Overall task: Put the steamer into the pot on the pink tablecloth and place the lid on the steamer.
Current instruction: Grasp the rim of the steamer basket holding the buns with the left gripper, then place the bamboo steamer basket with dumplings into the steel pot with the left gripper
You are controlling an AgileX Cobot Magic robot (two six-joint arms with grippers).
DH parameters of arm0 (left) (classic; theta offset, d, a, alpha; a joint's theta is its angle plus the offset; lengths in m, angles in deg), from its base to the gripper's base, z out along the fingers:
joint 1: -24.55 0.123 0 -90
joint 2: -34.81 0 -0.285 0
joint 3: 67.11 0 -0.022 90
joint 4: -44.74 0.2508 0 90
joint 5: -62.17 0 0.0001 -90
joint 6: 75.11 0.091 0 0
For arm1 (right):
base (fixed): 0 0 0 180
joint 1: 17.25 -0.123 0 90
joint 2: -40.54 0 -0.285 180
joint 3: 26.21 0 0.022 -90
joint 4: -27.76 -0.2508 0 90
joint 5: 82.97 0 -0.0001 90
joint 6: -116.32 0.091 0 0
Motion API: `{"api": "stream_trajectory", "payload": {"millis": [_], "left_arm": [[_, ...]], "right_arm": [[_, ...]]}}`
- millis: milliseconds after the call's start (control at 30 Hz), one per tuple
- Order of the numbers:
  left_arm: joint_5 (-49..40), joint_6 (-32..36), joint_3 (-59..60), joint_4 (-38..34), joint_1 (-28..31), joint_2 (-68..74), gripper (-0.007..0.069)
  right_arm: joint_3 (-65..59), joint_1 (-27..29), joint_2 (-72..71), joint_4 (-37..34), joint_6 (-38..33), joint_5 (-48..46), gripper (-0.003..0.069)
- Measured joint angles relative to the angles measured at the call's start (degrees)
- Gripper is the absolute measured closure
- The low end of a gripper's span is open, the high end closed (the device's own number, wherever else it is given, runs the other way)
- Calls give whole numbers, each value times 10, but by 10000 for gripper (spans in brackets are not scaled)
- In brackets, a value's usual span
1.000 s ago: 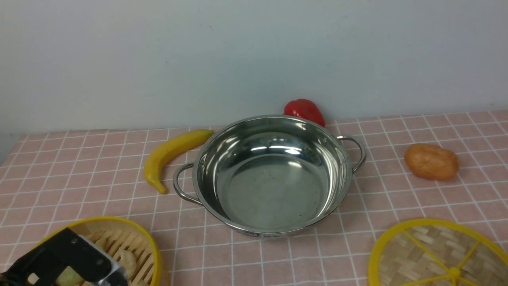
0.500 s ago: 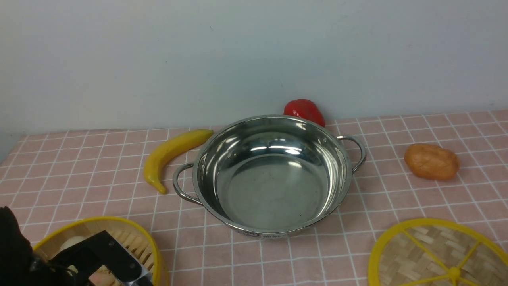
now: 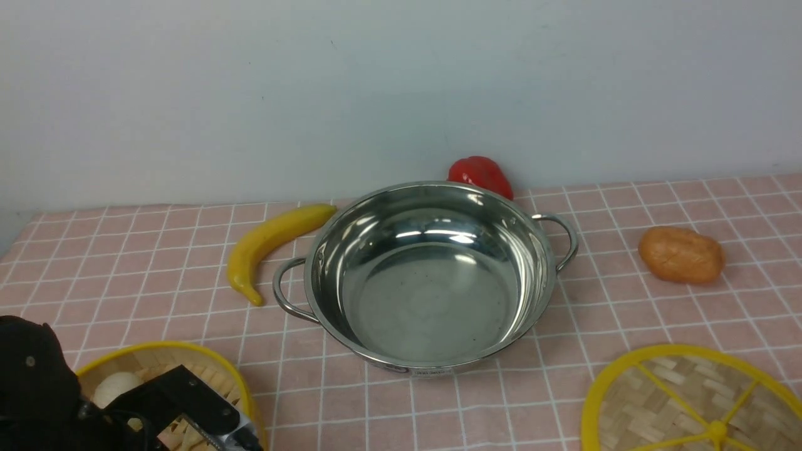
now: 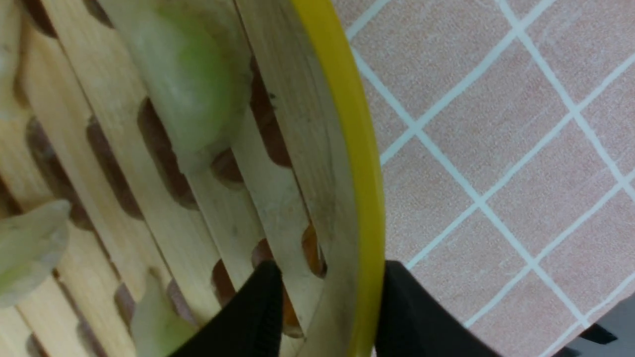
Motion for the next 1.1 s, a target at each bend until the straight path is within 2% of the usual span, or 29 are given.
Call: {"api": "stream_trajectory", "payload": {"millis": [100, 300, 533, 667, 733, 867, 1100], "left_arm": [[1, -5, 0, -3, 0, 6, 406], [2, -33, -1, -1, -2, 7, 566], [-19, -61, -15, 21, -2, 7, 568], [-66, -103, -56, 51, -2, 2, 575], [-109, -140, -102, 69, -2, 1, 578], [-171, -154, -178, 94, -2, 1, 555], [-178, -156, -326, 154, -32, 1, 544]], "right_arm": [[0, 0, 0, 0, 0, 0, 416], [0, 0, 0, 0, 0, 0, 416], [0, 0, 0, 0, 0, 0, 416], [0, 0, 0, 0, 0, 0, 416], [0, 0, 0, 0, 0, 0, 416], [0, 0, 0, 0, 0, 0, 416], [0, 0, 0, 0, 1, 0, 416]]}}
